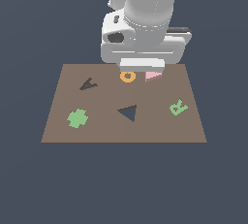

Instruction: Insert a designated object into the corresponding slot on a board.

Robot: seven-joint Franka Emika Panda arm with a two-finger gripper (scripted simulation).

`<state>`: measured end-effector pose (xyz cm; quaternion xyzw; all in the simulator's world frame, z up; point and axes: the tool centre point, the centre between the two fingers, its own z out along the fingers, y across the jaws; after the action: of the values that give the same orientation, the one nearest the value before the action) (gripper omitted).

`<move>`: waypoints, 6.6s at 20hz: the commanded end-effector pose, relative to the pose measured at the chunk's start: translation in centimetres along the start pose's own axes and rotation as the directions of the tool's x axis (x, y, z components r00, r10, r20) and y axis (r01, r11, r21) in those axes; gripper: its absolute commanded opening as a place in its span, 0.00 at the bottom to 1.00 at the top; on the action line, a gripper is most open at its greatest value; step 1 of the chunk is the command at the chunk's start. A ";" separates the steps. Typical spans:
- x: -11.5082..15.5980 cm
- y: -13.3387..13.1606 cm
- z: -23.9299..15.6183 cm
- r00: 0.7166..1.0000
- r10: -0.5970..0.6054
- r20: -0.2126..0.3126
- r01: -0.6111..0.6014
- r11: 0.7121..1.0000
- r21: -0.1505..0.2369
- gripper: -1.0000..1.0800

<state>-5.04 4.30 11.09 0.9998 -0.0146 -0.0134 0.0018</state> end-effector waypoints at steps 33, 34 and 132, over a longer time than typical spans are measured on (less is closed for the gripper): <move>-3.8 -6.8 8.1 0.997 0.074 -0.026 -0.074 0.997 0.006 0.96; -3.8 -6.8 8.2 0.997 0.074 -0.026 -0.074 0.997 0.006 0.96; 6.7 6.8 6.9 -0.755 -0.656 0.020 0.656 -0.755 -0.023 0.00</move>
<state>0.74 -2.92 3.99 0.3927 0.9197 0.0005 0.0013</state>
